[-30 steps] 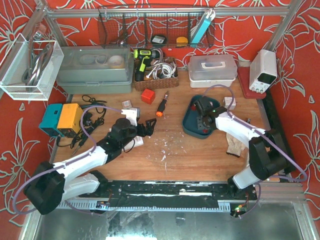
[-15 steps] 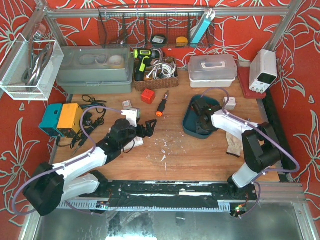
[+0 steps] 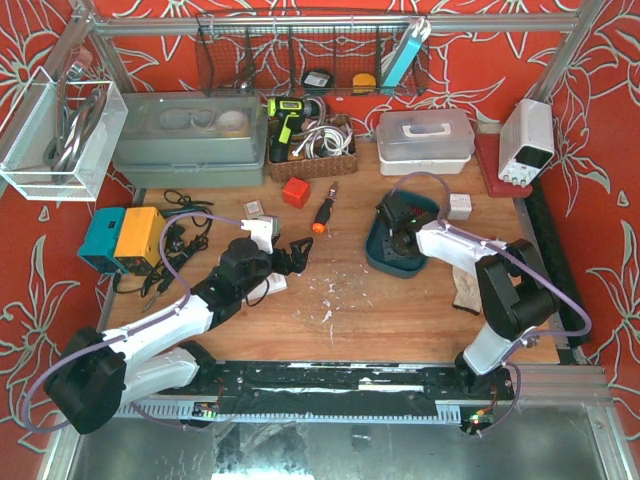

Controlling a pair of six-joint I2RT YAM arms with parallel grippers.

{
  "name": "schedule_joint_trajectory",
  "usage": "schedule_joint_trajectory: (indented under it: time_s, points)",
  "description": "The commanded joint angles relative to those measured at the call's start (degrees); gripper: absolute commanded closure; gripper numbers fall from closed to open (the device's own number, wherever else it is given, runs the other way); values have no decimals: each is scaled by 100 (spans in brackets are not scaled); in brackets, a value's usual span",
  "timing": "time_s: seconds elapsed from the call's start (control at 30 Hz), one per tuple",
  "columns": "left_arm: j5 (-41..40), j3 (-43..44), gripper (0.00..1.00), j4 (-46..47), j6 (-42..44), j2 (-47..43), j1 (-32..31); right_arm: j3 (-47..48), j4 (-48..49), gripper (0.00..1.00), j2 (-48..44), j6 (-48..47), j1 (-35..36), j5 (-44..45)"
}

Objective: Install the large spring

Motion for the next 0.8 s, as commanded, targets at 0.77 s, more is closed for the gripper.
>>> schedule_joint_trajectory:
  time_s: [0.77]
  points:
    - [666, -624, 21, 1835, 1247, -32, -271, 144, -121, 100, -2172, -702, 604, -1238]
